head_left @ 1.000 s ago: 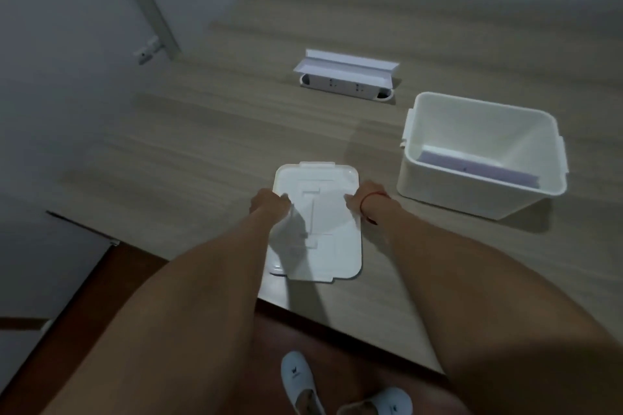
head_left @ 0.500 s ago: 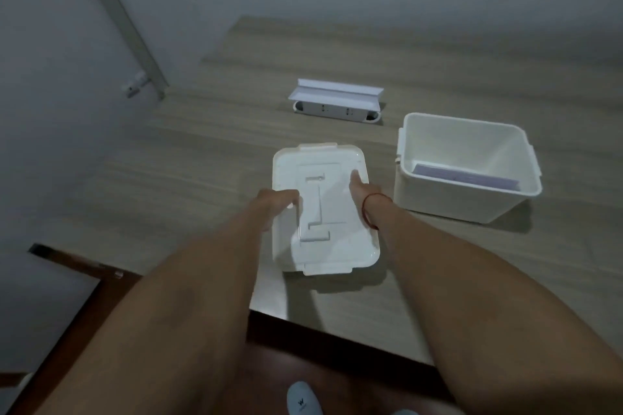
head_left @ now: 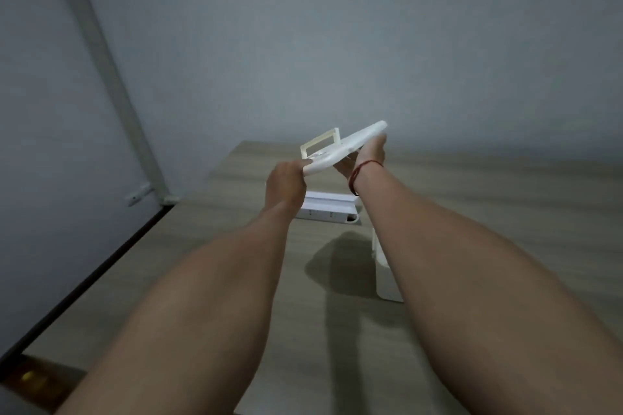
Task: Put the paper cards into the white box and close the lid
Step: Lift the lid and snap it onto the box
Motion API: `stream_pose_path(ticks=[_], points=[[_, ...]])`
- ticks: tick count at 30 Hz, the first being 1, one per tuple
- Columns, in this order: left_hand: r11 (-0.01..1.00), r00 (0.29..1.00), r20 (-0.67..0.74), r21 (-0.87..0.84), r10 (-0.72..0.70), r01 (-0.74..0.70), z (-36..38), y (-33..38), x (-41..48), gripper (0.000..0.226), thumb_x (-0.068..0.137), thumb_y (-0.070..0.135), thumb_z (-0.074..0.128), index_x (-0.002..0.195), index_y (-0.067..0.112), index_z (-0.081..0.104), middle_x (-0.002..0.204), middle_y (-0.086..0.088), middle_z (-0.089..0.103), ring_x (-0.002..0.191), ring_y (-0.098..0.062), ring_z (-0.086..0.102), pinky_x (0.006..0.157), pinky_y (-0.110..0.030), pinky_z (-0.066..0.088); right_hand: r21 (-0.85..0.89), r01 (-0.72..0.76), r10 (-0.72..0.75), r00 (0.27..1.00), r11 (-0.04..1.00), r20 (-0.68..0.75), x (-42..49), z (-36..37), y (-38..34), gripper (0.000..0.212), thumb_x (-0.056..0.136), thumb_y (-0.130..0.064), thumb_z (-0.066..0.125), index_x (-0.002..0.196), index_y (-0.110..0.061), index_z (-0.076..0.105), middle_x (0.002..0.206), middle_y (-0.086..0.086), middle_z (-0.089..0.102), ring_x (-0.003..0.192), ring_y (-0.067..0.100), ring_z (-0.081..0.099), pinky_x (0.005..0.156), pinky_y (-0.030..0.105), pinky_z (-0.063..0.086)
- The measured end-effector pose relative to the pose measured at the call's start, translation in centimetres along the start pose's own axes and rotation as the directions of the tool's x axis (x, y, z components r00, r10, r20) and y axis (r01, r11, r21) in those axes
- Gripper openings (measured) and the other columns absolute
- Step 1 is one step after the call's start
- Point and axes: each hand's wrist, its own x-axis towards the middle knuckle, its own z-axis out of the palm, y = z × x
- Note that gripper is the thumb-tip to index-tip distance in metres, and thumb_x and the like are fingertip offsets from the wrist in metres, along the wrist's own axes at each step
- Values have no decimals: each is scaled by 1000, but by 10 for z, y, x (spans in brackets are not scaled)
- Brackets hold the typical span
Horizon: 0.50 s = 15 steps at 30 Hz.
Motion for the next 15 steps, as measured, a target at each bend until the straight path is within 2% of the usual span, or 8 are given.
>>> stream_pose_path(ticks=[3,5,7,8,10,11,13,15], points=[[997,999,7,54,54,-54,3,9,1,55,86,-4,41,126,24,66,120,-12,70,110,-34,63,86,-32,46,27,-10,11,999,1000,-41,-8,-5,-10,71,87,-65,44,135,-13,47,125,11,60,113,34,63,93,49,54],[990,993,69,92,97,-103,5,17,-1,52,86,-5,43,124,21,67,121,-12,69,114,-35,60,93,-35,45,-112,15,-30,991,994,-128,-11,-14,-14,56,88,-43,60,132,-10,48,120,8,61,113,32,63,93,42,54],[985,970,205,77,133,-152,8,21,-1,42,85,1,51,117,19,71,119,-9,70,113,-32,62,91,-34,46,-253,19,-75,974,967,-213,-7,-28,-15,47,88,-16,61,132,-7,47,128,9,61,115,29,63,95,36,51],[987,945,295,19,144,-157,10,21,-2,36,83,12,61,118,19,71,120,-6,70,115,-30,62,90,-32,47,-315,20,-102,964,949,-247,-3,-36,-16,48,87,-11,59,133,-6,46,133,10,60,116,28,62,97,34,49],[987,878,451,-92,161,-134,14,22,-4,64,67,41,81,125,18,66,128,0,66,120,-22,60,94,-27,46,-418,37,-176,937,908,-300,2,-54,-22,50,87,-12,60,134,-5,45,137,12,57,120,27,60,99,33,47],[988,860,489,-119,147,-102,16,22,-5,77,59,52,83,125,17,65,130,2,65,120,-19,60,96,-27,45,-449,44,-208,923,893,-323,3,-64,-25,51,87,-15,62,134,-5,46,138,13,56,121,28,60,100,33,47],[980,856,503,-196,118,-20,24,24,-6,75,57,64,77,113,16,69,126,2,67,113,-17,62,95,-29,48,-460,51,-238,902,886,-359,8,-84,-31,54,86,-20,66,134,-4,47,139,15,55,121,29,59,101,34,46],[948,845,526,-306,97,82,35,31,-4,73,63,68,66,111,13,71,120,-5,70,110,-20,64,91,-30,49,-472,51,-253,892,880,-375,11,-106,-39,59,83,-24,70,134,-4,46,139,14,54,122,29,59,104,35,45]])
